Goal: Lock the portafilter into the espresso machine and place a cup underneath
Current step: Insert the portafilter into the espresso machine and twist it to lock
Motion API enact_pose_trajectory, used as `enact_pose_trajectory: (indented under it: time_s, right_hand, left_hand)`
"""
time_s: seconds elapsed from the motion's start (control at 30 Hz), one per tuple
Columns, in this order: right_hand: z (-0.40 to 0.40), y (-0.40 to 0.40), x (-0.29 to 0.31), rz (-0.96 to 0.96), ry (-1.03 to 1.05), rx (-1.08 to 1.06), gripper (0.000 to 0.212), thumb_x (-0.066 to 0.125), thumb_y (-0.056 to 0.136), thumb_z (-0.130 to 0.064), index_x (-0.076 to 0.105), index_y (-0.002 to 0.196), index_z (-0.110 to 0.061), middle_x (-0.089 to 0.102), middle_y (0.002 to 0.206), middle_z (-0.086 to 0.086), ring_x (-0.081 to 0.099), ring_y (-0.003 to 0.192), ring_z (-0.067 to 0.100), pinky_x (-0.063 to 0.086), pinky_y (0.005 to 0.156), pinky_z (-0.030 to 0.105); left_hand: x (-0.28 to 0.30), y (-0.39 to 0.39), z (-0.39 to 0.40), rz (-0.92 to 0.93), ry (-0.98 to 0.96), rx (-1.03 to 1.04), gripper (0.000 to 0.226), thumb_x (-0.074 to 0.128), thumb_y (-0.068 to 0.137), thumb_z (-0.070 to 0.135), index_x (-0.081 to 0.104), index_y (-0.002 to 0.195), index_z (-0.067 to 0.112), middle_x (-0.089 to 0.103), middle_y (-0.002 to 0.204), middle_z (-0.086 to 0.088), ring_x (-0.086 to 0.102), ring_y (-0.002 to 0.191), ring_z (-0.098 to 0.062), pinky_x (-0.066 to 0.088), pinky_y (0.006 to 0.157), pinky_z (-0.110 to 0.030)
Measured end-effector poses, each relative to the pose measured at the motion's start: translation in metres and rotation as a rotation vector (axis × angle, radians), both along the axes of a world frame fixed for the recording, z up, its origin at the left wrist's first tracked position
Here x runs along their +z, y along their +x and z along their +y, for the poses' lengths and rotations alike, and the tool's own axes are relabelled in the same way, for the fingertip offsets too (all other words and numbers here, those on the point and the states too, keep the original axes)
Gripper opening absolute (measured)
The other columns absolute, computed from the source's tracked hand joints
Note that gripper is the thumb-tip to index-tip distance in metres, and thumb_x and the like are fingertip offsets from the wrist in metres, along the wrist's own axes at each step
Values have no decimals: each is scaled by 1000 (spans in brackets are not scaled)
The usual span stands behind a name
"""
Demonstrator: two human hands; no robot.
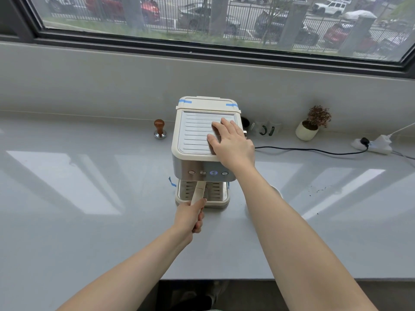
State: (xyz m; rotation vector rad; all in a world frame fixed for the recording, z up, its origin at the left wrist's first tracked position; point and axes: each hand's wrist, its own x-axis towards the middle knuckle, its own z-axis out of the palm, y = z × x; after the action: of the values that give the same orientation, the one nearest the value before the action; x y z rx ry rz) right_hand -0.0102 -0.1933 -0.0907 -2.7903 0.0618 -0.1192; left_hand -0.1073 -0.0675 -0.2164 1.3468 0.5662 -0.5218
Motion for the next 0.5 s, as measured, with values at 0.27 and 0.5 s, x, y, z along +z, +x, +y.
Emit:
enact_pose_trajectory:
  time_s: [0.27,0.5]
  right_hand:
    - [1,-1,-2,-22,-1,-8,50,27,96,-53,30,144,-41,18,159,-17,9,147,6,29,106,42]
    - [0,-3,-3,-37,-1,3,49,28,95,-53,32,143,-39,21,159,-15,12,147,8,29,107,43]
  left_hand:
    - [3,-6,-12,-44,50,40,22,57,88,23,44,75,12,36,53,-2,24,35,-15,17,40,-21]
    - [11,-4,-5,-69,116,-74,23,53,91,25,44,75,11,40,56,-5,32,36,-18,27,42,-25]
